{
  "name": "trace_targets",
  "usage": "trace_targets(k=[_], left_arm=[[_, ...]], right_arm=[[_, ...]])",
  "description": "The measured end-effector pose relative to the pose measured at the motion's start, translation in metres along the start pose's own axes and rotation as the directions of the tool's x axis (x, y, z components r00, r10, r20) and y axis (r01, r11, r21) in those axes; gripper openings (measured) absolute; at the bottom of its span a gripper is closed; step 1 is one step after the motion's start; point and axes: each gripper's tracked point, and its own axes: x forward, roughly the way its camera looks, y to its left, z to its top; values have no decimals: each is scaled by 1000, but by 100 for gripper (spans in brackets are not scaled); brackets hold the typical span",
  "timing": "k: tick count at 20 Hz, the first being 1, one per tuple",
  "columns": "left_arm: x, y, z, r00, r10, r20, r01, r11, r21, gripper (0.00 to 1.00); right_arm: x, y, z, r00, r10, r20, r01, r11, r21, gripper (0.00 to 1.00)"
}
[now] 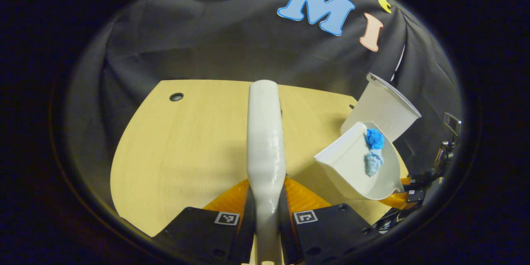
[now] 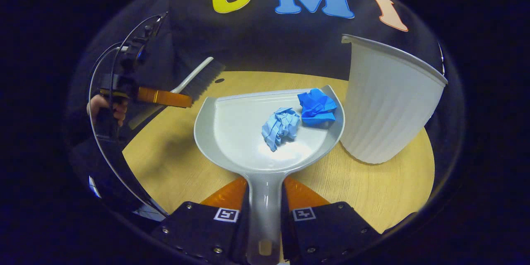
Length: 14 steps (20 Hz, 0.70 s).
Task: Pick up the small broom and dustpan from the desktop, sweep the trash into the dustpan with the broom, and then empty the trash into the garbage bin.
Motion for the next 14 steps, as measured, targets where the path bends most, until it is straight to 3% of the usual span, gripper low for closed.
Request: trace_targets(k=[9,14], left_arm=[[-29,78,-30,999,31,19,-29,995,-91,34],[-28,69,-47,1000,20,8,-19,994,-112,34]], right_arm=[[-1,11,11,985,88,151,-114,978,175,32],[2,13,15,963,78,259,-137,966,220,32]])
